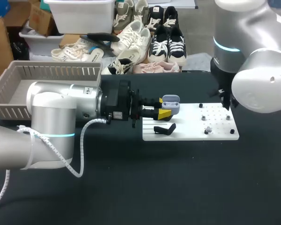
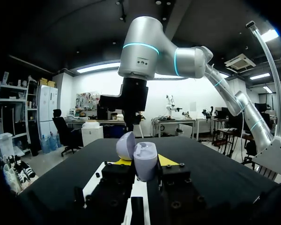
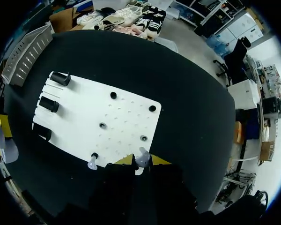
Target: Pick up each earbud case from the left stands, insert the matching earbuds, close the lid, and place the case in the box.
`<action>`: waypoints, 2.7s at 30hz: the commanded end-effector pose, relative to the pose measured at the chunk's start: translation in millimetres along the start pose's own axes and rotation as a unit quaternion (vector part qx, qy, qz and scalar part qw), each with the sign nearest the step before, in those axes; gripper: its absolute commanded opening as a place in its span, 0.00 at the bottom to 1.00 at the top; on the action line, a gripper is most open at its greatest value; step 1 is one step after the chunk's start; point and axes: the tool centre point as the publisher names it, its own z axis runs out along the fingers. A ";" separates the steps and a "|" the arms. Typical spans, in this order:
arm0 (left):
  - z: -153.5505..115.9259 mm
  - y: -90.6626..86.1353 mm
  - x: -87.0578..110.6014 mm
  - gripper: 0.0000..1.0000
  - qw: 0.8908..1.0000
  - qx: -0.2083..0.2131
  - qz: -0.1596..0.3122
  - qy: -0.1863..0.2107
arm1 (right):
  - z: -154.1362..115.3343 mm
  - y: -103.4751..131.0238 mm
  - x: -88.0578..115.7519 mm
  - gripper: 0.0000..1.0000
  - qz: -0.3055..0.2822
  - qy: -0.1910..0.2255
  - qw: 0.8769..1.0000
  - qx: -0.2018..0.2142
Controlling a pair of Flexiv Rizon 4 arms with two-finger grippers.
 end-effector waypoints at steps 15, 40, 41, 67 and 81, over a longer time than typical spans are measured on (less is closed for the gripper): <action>0.1 1.3 0.5 0.00 1.000 0.001 0.000 0.000 | 7.5 13.5 8.8 0.00 0.305 0.081 0.948 -0.037; 0.1 1.3 0.5 0.00 1.000 0.001 0.000 0.000 | -8.6 14.5 17.3 0.00 0.348 0.085 0.933 -0.043; 0.1 1.3 0.5 0.00 1.000 0.001 0.000 0.000 | -16.2 12.8 17.1 0.00 0.351 0.081 0.932 -0.039; 0.1 1.3 0.5 0.00 1.000 0.001 0.000 0.000 | -152.8 106.5 5.5 0.00 0.304 0.049 0.951 -0.004; 0.1 1.3 0.5 0.00 1.000 0.001 0.000 0.000 | -157.4 138.4 8.1 0.00 0.287 0.047 0.957 -0.014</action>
